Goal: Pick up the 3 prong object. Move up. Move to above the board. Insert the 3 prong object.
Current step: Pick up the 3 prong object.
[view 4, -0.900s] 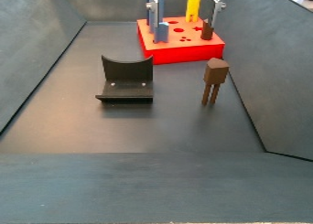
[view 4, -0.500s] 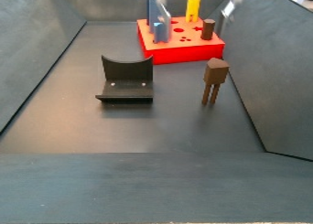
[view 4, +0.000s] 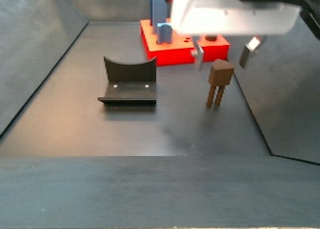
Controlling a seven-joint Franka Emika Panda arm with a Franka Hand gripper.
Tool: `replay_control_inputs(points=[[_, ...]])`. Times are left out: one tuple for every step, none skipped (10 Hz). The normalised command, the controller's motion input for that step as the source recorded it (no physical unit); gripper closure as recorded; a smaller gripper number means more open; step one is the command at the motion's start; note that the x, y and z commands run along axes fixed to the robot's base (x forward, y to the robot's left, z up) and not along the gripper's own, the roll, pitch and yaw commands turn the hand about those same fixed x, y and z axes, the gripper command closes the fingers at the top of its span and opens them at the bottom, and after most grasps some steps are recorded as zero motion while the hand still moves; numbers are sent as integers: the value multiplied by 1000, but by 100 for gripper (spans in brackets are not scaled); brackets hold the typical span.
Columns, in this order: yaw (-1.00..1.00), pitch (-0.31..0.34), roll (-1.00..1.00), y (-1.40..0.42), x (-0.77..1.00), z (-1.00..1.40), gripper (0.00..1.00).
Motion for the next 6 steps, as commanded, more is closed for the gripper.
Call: replay_control_inputs(points=[[89, -139, 0, 0, 0, -243, 0], [0, 0, 0, 0, 0, 0, 0], [0, 0, 0, 0, 0, 0, 100], [0, 0, 0, 0, 0, 0, 100], [0, 0, 0, 0, 0, 0, 100], [0, 0, 0, 0, 0, 0, 100]])
